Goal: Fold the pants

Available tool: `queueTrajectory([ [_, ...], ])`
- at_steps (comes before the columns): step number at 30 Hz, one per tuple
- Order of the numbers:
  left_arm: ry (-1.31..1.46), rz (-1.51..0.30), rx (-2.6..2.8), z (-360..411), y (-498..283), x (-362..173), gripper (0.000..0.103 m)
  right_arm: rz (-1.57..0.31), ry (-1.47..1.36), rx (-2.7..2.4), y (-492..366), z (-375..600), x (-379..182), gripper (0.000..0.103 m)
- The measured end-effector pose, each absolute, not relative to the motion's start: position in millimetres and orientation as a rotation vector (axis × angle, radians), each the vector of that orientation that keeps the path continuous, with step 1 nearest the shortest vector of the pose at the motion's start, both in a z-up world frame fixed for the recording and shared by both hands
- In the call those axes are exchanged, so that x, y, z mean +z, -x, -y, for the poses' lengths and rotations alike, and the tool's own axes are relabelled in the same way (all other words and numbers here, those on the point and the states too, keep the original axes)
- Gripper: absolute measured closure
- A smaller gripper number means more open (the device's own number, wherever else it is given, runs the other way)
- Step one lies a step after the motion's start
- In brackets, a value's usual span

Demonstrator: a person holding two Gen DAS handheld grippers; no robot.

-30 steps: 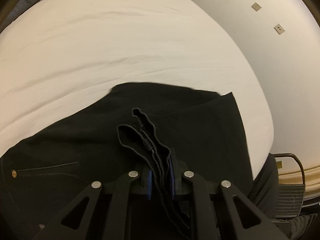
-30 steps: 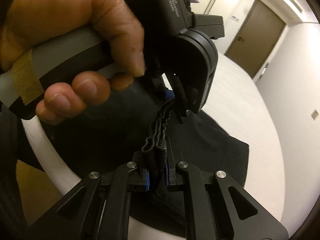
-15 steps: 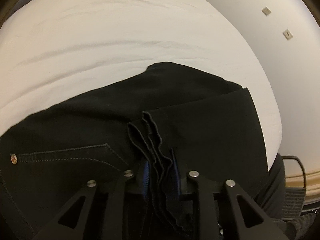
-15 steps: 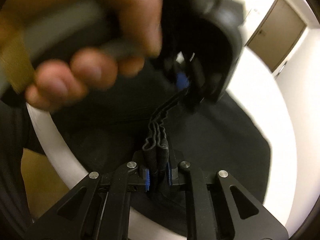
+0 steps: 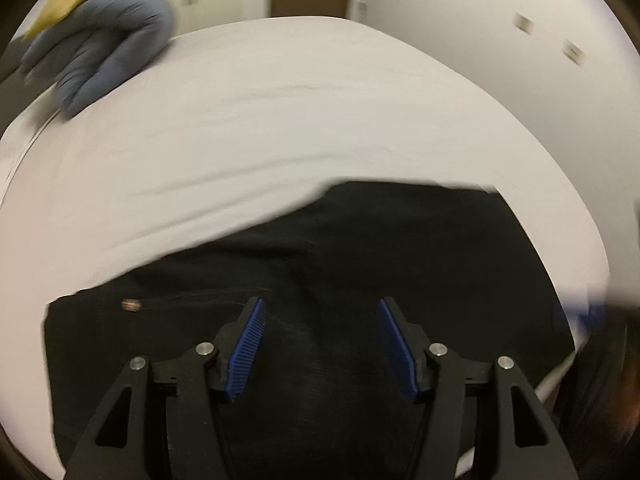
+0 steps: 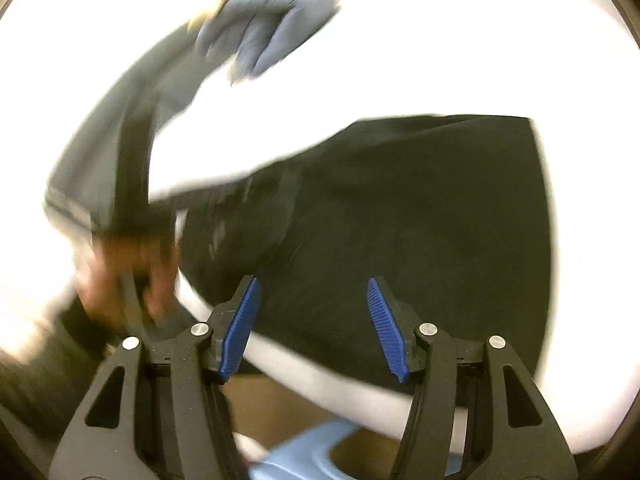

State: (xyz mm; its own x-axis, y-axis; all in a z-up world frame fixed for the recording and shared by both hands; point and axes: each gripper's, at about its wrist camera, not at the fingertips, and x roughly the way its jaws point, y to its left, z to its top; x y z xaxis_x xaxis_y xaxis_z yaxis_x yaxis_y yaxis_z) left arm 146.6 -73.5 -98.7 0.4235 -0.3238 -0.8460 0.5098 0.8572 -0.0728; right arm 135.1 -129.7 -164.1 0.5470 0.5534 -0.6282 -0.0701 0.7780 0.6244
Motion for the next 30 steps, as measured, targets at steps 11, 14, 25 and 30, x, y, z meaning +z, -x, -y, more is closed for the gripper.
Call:
queueTrajectory([
  [11, -0.178, -1.107, -0.485, 72, -106, -144, 0.041, -0.952, -0.831, 0.407, -293, 277, -239, 0.068],
  [14, -0.173, -1.108, -0.476, 69, -104, -145, 0.04, -1.001, -0.852, 0.405, -309, 289, -272, 0.07],
  [25, -0.119, -1.107, -0.478, 50, -105, -149, 0.04, -0.987, -0.863, 0.614, -158, 239, -282, 0.07],
  [30, -0.063, -1.097, -0.467, 37, -116, -150, 0.041, -1.029, -0.82, 0.636, -114, 208, -270, 0.07],
])
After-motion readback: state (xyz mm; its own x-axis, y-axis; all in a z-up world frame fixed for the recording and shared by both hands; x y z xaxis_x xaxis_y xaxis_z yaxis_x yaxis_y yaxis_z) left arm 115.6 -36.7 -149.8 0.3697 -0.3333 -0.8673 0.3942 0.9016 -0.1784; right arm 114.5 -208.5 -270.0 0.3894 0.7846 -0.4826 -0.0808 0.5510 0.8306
